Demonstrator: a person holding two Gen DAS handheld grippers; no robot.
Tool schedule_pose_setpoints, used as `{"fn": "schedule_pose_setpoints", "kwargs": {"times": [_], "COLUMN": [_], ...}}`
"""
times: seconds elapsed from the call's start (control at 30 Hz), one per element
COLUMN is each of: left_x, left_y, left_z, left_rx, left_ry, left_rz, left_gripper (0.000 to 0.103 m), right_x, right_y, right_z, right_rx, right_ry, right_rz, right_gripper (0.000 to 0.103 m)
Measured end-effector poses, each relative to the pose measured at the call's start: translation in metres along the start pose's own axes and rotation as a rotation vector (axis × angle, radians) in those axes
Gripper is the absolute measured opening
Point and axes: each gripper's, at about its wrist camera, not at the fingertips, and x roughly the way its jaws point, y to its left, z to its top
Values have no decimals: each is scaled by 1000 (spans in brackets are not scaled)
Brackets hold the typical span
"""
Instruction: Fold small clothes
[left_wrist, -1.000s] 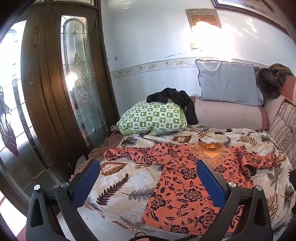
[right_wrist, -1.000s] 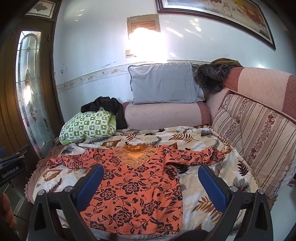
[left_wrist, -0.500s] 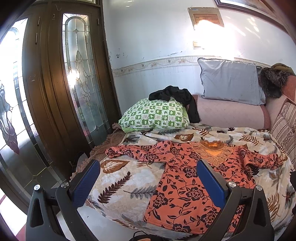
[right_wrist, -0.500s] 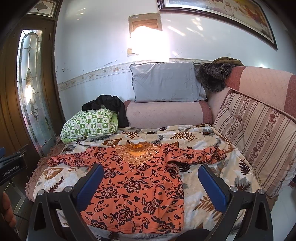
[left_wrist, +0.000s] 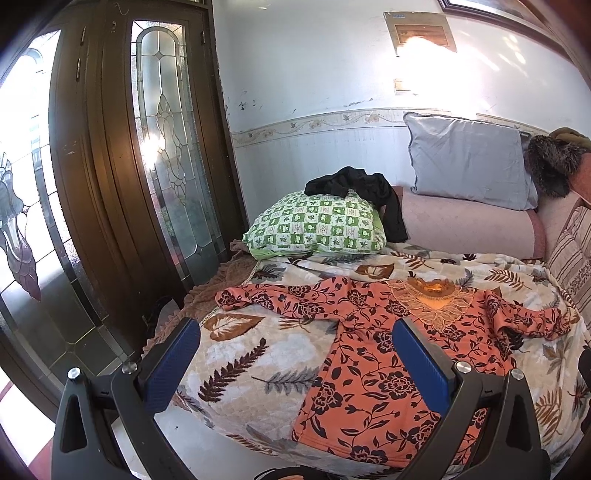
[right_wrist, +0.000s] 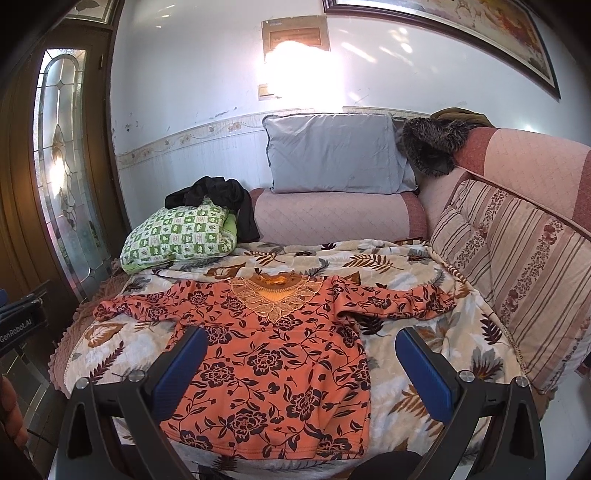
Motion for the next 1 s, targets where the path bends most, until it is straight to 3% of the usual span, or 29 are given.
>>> {"fn": "schedule_pose_setpoints", "kwargs": {"times": [1.0], "left_x": [13], "left_y": [-4], "left_z": [-6], "left_rx": [13], "left_ry": [24], "left_rz": [-5], "left_gripper": [103], "right_x": [16], "right_y": [7], "right_z": [-6], "right_rx": [9], "right_ry": [42], "right_rz": [9], "right_gripper": [103]}}
